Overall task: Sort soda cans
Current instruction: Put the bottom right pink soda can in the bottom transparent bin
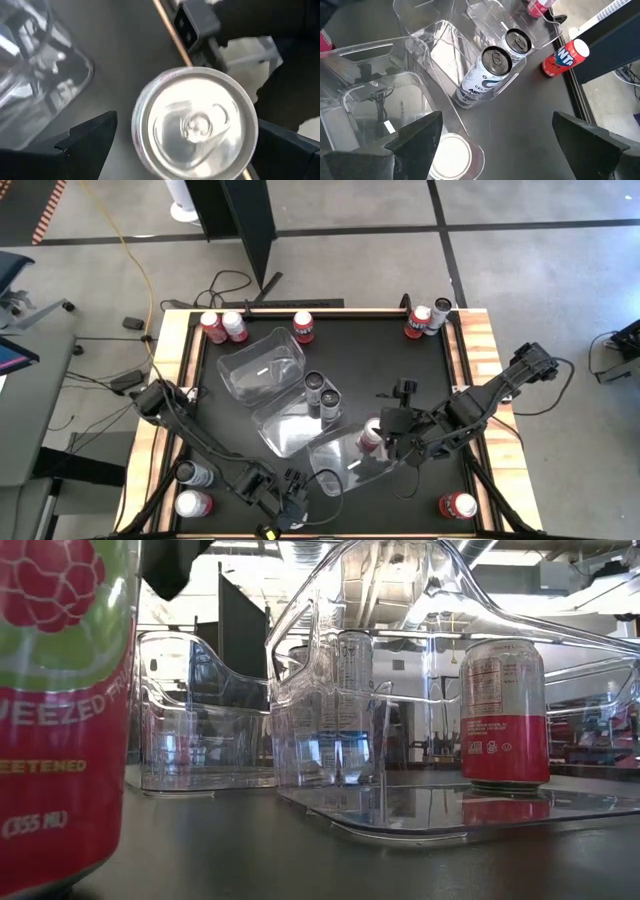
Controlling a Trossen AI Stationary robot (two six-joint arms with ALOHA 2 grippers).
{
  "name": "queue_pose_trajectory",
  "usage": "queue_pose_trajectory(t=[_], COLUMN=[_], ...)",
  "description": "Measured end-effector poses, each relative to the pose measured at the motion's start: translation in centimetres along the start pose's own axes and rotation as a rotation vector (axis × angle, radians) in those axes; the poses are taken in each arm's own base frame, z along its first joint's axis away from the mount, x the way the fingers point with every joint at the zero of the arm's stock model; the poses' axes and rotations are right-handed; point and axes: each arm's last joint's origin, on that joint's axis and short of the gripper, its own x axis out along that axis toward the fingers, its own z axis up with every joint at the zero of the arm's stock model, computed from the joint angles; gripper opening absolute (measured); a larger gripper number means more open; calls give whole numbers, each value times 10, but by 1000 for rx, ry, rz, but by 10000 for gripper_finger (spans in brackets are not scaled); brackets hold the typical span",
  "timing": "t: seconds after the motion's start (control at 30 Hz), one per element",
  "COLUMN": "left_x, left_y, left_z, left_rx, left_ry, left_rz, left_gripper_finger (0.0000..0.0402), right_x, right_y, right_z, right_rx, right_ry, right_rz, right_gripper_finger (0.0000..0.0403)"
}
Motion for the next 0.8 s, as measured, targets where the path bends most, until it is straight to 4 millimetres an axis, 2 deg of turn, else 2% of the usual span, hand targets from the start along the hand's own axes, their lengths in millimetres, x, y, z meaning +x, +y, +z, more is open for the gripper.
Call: queue_pose_trajectory(t=[0.17,0.43,0.57,0.73,0.8], left_x=[12,19,25,24,24], left_y=[1,2,2,2,2], left_z=[0,0,-1,-1,-2], left_rx=[-8,-8,-30,-34,-34], left_ry=[-9,-8,4,8,12], left_rz=[-10,-10,-38,-46,-48], left_gripper_finger=[399,395,363,292,289], right_x=[0,0,0,0,0], right_y=[0,0,0,0,0], right_z=[0,1,1,1,1], right_rx=[2,5,6,7,6], right_ry=[-3,-6,-7,-7,-7], right_rz=[1,3,4,4,5], right_gripper_finger=[395,395,395,395,395])
